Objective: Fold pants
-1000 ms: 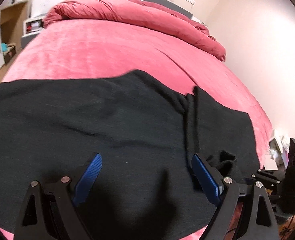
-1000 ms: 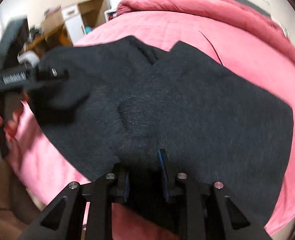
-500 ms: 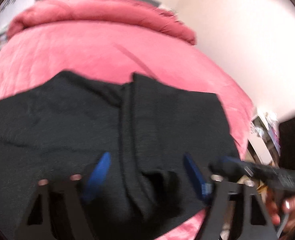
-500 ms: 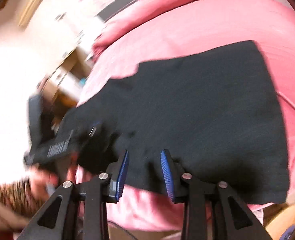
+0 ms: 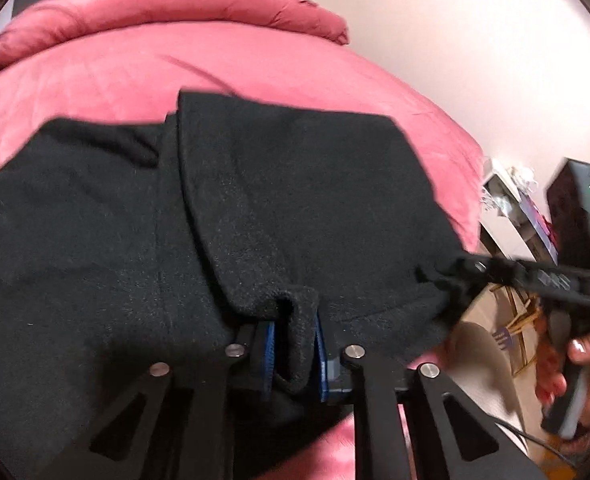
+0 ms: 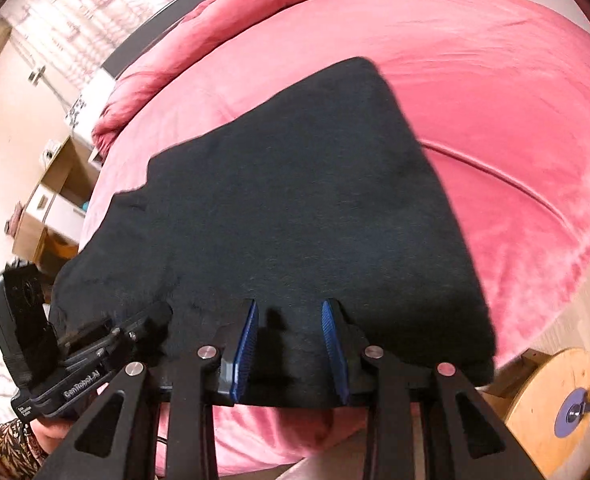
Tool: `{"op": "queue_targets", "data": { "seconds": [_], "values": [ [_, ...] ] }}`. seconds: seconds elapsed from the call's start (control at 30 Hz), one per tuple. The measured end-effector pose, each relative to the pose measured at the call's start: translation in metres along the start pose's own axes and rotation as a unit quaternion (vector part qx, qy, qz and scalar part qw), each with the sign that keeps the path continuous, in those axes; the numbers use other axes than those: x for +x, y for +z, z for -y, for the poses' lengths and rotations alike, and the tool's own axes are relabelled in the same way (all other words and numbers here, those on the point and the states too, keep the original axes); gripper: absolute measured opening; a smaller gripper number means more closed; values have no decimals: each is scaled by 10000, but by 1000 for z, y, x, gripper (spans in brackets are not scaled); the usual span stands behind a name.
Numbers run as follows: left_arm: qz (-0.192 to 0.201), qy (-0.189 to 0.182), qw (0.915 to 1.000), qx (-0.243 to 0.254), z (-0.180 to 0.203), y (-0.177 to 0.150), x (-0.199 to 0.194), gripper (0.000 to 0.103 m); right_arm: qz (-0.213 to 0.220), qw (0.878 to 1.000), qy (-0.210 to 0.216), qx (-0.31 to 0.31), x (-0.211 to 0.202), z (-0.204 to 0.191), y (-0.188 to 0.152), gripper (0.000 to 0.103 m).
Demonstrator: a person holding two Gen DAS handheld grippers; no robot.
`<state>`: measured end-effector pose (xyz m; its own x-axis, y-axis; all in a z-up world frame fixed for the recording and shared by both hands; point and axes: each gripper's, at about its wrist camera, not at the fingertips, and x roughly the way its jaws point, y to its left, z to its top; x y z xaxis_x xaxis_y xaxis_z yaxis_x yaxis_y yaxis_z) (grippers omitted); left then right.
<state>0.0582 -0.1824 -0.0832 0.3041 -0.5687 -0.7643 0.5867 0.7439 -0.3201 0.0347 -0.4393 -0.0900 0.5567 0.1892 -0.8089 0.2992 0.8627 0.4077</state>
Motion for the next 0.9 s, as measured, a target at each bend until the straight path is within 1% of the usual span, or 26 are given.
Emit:
{"op": "queue_targets", "data": {
  "seconds": [0.1, 0.13, 0.17, 0.2, 0.27, 0.33, 0.37, 0.4, 0.43, 0.47, 0.5, 0.53, 0.57, 0.6, 0.67, 0.73, 0.8, 0.87, 0.9],
  "values": [
    [92, -317, 9994, 63, 4, -7, -33, 14, 123, 9998, -149, 13, -16, 8, 0, 34],
    [65, -304, 9994, 128, 5, -13, -39, 14, 139, 9998, -150, 6, -18, 9, -1, 34],
    [4, -220, 9996, 178, 5, -19, -40, 14, 137, 9998, -121, 9, -20, 11, -3, 34],
    [-116, -98, 9996, 222, 3, -25, -35, 14, 119, 9999, -98, 20, -25, 14, -5, 34],
    [-286, 89, 9991, 314, 1, -34, -19, 15, 49, 10000, -22, 7, -20, 17, -12, 34],
    [-126, 261, 9980, 557, 9, -34, -14, 21, 37, 9999, -118, -43, -14, 14, -14, 34],
    [-115, 302, 9976, 607, 14, -32, -14, 25, 44, 9997, -195, -100, -13, 10, -14, 34],
    [-132, 310, 9977, 592, 16, -28, -16, 40, 40, 9996, -217, -167, -14, 6, -12, 34],
    [-89, 293, 9980, 561, 16, -23, -20, 58, 31, 9996, -195, -211, -16, 4, -10, 34],
    [31, 301, 9982, 525, 16, -21, -24, 66, 45, 9996, -162, -244, -18, 2, -9, 34],
    [266, 366, 9980, 435, 14, -14, -32, 73, 77, 9995, -128, -288, -19, -1, -8, 34],
    [416, 426, 9977, 323, 9, -9, -36, 75, 104, 9992, -120, -354, -20, -3, -7, 34],
    [487, 473, 9976, 147, 0, -3, -40, 75, 55, 9989, -200, -423, -18, -4, -6, 35],
    [461, 472, 9978, -65, -8, 4, -38, 76, -49, 9983, -329, -482, -15, -1, -8, 35],
    [174, 415, 9981, -414, -24, 19, -24, 76, -304, 9962, -564, -598, -5, 0, -10, 35],
    [145, 496, 9969, -599, -33, 33, -12, 76, -229, 9957, -549, -716, -6, -6, -6, 35],
    [167, 497, 9945, -909, -46, 54, -1, 75, -74, 9969, -384, -689, -10, -12, 3, 35],
    [108, 537, 9939, -954, -51, 73, 13, 75, 18, 9976, -307, -624, -10, -14, 13, 35],
    [-30, 691, 9934, -919, -54, 85, 25, 74, 34, 9975, -303, -631, -8, -15, 14, 35]
  ]
}}
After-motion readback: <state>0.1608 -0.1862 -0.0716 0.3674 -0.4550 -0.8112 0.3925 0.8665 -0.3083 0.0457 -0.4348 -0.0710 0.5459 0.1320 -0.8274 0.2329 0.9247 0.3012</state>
